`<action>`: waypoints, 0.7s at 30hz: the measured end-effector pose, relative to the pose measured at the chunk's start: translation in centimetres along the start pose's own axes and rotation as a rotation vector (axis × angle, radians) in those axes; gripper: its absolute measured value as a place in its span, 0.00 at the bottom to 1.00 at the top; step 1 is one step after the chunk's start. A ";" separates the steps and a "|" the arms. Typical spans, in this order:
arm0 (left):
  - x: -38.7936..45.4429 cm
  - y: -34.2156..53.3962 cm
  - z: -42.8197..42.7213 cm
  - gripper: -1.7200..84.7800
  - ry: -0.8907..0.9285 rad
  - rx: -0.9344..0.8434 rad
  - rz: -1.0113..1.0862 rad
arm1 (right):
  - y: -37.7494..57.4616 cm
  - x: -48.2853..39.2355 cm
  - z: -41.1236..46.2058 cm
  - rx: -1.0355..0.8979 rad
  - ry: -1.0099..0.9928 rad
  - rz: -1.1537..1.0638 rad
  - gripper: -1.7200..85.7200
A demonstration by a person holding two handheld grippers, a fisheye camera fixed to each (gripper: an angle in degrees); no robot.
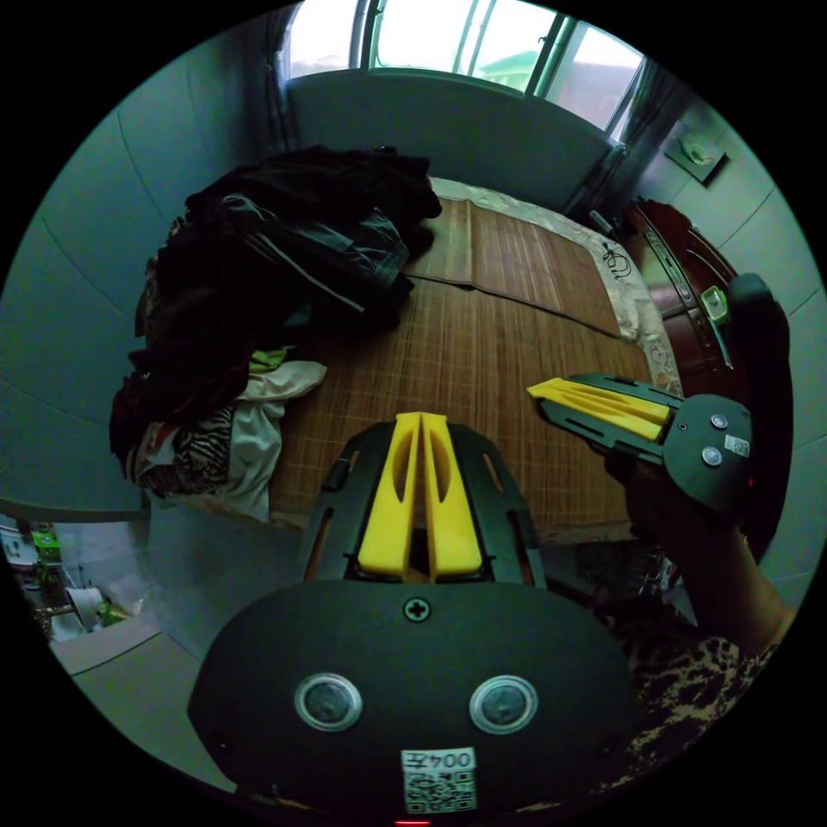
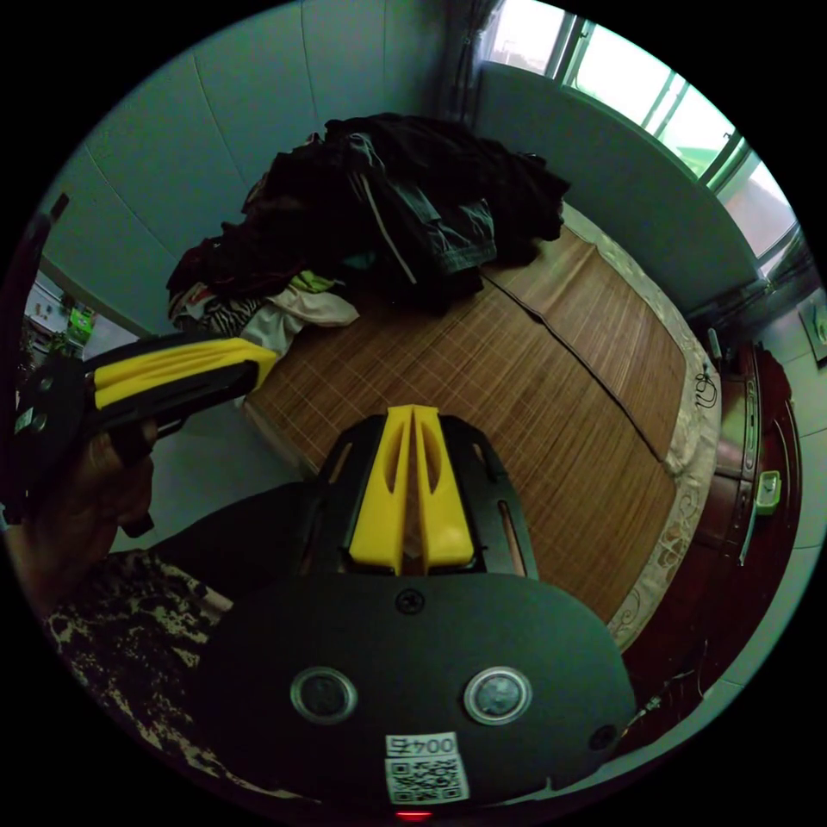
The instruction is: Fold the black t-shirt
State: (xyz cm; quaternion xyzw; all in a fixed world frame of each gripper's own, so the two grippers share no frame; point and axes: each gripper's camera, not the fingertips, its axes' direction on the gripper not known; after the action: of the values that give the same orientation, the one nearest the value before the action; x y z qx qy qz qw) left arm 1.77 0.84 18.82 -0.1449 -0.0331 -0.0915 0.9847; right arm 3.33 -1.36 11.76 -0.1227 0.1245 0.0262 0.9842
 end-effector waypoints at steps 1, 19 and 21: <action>-0.5 0.1 0.1 0.03 -0.002 -0.003 -0.002 | -0.1 -0.2 0.0 -0.001 0.000 0.001 0.01; -13.0 -1.1 0.2 0.02 0.039 -0.025 0.142 | -5.4 -9.0 -2.9 0.005 -0.012 0.159 0.01; -14.2 -1.3 0.4 0.02 0.049 -0.031 0.165 | -5.8 -10.4 -3.2 0.002 -0.001 0.199 0.01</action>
State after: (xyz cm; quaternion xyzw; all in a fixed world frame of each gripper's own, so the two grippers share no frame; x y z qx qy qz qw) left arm -12.43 2.12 18.24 -0.1602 0.0044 -0.0140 0.9870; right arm -7.05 -8.01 12.69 -0.1087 0.1359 0.1238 0.9769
